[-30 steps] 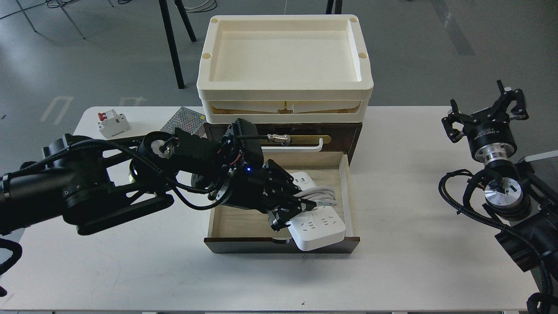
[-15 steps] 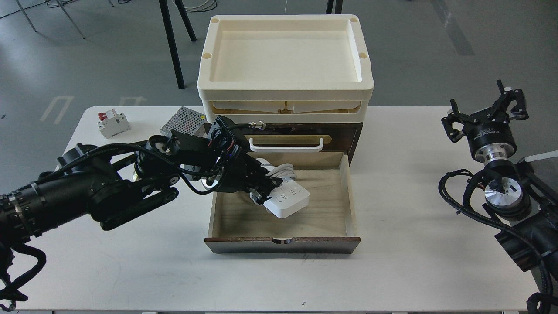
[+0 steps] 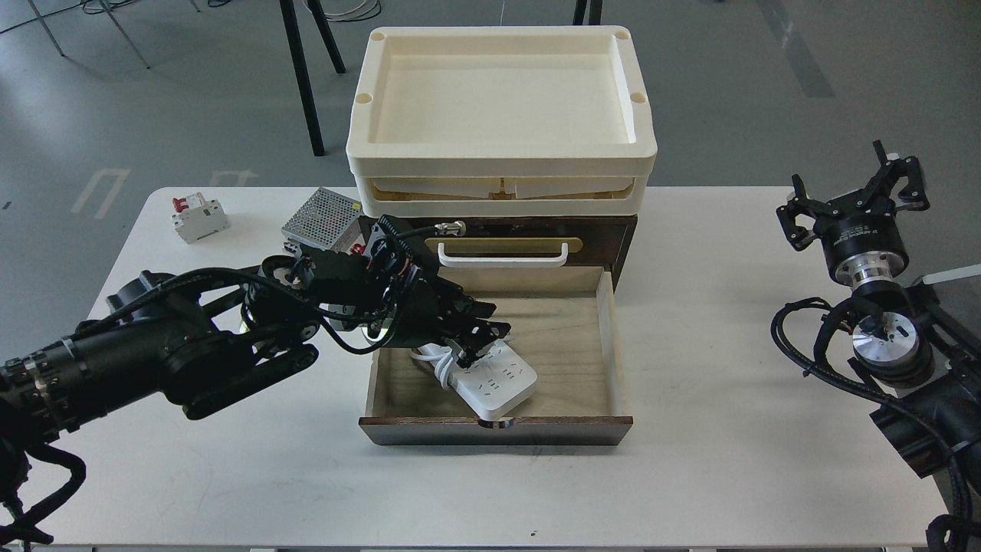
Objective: Put charging cable into cabinet
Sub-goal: 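Open the left gripper and withdraw it up from the drawer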
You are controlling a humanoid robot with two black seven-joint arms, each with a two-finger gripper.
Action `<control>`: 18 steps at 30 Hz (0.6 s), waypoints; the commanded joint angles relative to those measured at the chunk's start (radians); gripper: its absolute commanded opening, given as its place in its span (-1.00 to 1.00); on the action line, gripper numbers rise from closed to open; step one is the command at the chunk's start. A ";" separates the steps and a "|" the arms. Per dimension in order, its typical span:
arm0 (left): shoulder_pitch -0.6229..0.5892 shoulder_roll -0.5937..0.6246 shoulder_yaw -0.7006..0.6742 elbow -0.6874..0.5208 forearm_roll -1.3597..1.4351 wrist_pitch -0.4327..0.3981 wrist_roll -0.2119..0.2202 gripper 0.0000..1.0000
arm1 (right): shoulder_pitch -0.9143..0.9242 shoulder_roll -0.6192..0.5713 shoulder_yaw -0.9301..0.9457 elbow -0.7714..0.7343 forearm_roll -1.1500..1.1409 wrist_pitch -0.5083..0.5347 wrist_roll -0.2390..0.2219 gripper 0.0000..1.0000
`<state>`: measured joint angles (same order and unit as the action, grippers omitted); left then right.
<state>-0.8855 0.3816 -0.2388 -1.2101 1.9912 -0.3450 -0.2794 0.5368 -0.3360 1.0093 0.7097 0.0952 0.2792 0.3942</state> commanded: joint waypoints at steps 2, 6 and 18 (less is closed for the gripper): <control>0.025 0.014 -0.131 -0.110 -0.251 0.018 -0.003 0.69 | 0.000 0.000 0.000 0.001 0.000 0.000 0.000 1.00; 0.048 0.020 -0.299 -0.169 -0.671 0.011 -0.001 0.97 | 0.000 0.000 0.000 0.001 0.000 0.000 0.000 1.00; 0.168 0.023 -0.865 -0.043 -1.495 -0.144 0.005 1.00 | 0.002 0.000 0.002 0.001 0.001 0.002 -0.003 1.00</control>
<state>-0.7496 0.3991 -1.0094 -1.3233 0.6483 -0.4863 -0.2696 0.5369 -0.3359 1.0103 0.7117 0.0966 0.2868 0.3931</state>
